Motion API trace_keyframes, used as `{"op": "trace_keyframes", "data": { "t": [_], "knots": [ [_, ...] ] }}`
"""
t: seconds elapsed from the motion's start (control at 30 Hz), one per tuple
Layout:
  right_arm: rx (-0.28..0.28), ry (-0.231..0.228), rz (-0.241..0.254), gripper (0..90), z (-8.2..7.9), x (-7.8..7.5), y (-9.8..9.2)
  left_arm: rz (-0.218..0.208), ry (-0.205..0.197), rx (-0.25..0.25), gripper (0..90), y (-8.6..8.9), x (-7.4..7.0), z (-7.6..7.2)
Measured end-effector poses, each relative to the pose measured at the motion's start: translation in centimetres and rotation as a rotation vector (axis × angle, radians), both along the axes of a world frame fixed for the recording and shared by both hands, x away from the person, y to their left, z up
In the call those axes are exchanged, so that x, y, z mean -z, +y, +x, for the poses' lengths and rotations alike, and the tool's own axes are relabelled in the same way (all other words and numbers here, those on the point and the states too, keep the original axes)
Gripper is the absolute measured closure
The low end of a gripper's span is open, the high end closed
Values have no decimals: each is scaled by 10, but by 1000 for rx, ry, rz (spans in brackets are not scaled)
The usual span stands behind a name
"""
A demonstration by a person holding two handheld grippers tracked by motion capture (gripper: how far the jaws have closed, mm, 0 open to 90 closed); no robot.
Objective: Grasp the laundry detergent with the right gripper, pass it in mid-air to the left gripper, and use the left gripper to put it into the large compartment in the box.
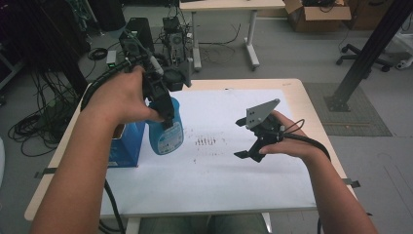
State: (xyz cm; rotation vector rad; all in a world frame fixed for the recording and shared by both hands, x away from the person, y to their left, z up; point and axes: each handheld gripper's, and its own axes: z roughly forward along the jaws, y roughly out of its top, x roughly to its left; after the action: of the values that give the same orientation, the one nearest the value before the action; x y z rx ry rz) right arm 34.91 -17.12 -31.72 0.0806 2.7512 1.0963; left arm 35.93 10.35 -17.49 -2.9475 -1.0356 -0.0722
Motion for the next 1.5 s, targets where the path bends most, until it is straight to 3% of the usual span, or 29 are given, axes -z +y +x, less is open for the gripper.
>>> {"op": "trace_keyframes", "data": {
  "t": [0.2, 0.57, 0.9, 1.03, 1.3, 1.5],
  "knots": [
    [13, -1, -54, 19, 1, -1, -12, -31, -12, -133, 399, 15, -18, 6],
    [31, 7, -119, 22, 4, -3, -26, -49, -36, -374, 399, 46, -50, 17],
    [48, 28, -128, 22, 6, -3, -39, -68, -65, -508, 399, 78, -72, 24],
    [53, 29, -128, 23, 7, -4, -41, -67, -63, -544, 399, 89, -73, 29],
    [57, 31, -128, 23, 10, -7, -43, -122, -58, -656, 399, 119, -74, 38],
    [57, 31, -130, 22, 12, -7, -44, -117, -81, -705, 399, 134, -74, 42]
  ]
}}
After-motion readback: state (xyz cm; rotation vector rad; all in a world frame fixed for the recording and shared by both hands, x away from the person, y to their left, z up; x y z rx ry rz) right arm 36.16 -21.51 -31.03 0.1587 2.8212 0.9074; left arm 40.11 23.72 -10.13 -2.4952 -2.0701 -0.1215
